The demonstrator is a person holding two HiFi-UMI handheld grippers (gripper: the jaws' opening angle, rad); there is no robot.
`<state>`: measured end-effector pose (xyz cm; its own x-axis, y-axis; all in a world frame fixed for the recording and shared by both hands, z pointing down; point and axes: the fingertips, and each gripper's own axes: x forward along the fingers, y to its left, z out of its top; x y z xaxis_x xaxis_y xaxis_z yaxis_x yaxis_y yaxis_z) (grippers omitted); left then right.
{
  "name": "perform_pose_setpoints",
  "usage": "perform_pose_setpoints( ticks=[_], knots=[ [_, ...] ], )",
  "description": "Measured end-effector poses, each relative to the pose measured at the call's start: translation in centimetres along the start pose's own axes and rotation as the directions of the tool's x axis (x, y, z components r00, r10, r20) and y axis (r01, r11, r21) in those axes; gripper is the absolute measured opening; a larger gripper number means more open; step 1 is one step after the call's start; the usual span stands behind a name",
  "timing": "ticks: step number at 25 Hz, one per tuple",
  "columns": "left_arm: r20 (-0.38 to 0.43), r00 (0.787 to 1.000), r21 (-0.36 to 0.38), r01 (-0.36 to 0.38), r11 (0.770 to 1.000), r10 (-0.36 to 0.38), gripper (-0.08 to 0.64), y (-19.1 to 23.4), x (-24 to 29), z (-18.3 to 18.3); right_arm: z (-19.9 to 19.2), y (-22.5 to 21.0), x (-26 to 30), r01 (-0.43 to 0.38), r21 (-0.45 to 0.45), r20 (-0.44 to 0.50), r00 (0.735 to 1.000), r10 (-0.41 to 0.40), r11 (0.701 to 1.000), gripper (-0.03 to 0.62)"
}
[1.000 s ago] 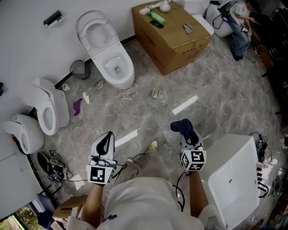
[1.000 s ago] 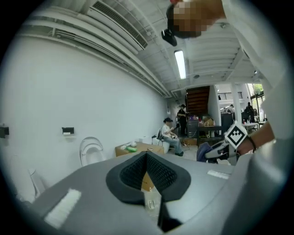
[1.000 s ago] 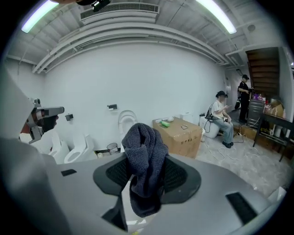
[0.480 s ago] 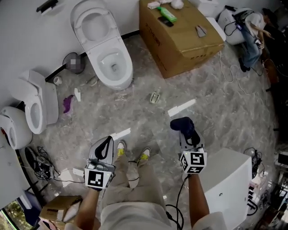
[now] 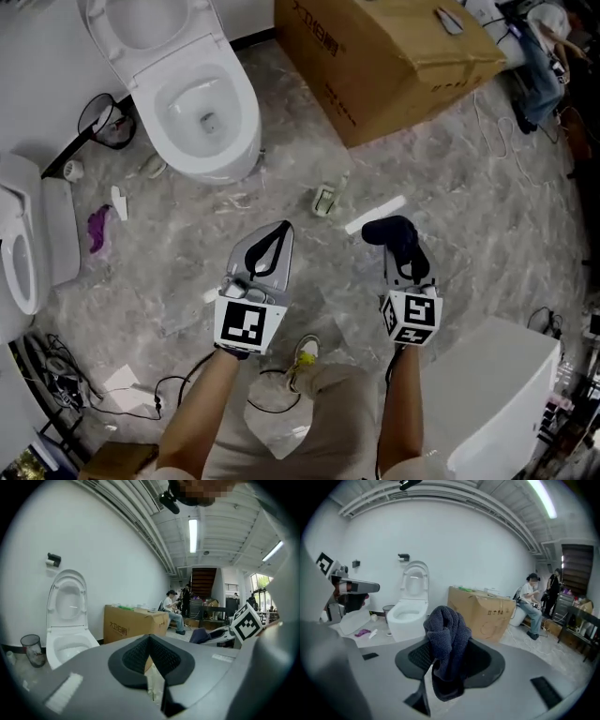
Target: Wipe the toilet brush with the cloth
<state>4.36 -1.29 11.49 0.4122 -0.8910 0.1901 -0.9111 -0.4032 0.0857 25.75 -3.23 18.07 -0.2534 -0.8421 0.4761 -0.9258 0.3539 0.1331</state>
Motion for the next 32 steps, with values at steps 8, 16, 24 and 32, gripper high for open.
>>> perform_pose_setpoints(
  ticks=[8, 16, 24, 32],
  knots=[
    [0.078, 0.996, 0.058, 0.049, 0.997, -0.054, 0.000, 3.8, 6.4, -13.4, -6.6, -3.7, 11.4, 0.266, -0.286, 0.104, 0.964, -0.246, 0.921, 0.179],
    [0.135, 0.990, 0.074, 0.037, 0.997, -0.047, 0.000, 5.4, 10.5, -20.6, -10.3, -2.3, 17.6, 0.380, -0.447, 0.251, 0.922, -0.294, 0.810, 0.178],
    [0.097, 0.978, 0.140, 0.170, 0.975, -0.185, 0.000, 3.4, 12.6, -20.6, -9.1, -1.2, 19.9, 0.445, -0.589, 0.297, 0.896, -0.331, 0.675, 0.178],
    [0.090, 0.980, 0.177, 0.157, 0.972, -0.175, 0.000, 4.0, 14.1, -21.2, -10.1, -1.3, 21.7, 0.415, -0.709, 0.269, 0.906, -0.326, 0.570, 0.178]
  ],
)
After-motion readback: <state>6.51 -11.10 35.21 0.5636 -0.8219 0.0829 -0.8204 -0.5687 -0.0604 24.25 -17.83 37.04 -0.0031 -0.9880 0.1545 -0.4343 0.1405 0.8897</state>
